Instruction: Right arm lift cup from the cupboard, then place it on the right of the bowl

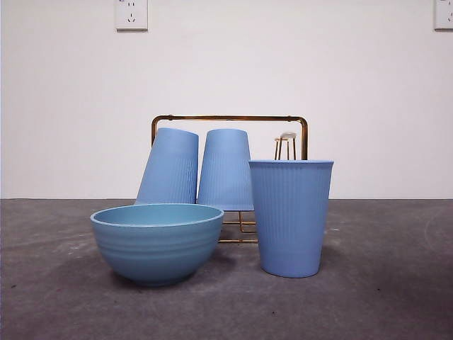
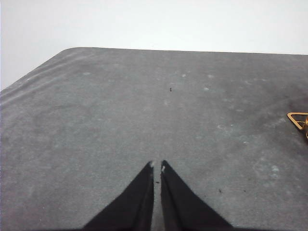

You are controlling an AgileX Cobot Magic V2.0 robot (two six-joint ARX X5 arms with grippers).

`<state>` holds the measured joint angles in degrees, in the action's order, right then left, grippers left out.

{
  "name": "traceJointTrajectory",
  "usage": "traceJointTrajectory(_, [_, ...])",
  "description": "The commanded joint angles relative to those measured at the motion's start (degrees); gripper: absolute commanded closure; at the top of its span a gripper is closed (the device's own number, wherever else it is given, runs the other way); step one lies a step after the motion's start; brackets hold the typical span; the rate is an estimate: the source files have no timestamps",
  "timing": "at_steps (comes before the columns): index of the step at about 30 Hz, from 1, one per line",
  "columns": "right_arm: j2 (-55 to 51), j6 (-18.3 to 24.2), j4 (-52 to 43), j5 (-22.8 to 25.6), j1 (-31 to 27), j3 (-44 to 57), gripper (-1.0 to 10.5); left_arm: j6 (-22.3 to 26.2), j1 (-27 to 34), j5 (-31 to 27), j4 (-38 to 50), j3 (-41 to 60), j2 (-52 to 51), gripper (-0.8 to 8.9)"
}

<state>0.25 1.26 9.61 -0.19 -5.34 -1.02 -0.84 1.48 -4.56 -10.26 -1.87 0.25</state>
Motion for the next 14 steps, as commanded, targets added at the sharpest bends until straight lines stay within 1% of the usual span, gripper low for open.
traceJointTrajectory(1, [-0.04,0.31,-0.63,0.22,0.17,0.37,9.3,-0.04,0.0,0.09,-0.46,1.09,-0.07,7.89])
traceJointTrajectory(10, [-0.04,0.31,-0.63,0.22,3.28,0.37,9.3,-0.04,0.0,0.09,-0.46,1.09,-0.07,7.88])
traceJointTrajectory(14, [-0.04,0.31,-0.63,0.2,3.56,0.37,9.3,-0.04,0.0,0.09,-0.46,1.09,-0.07,7.88])
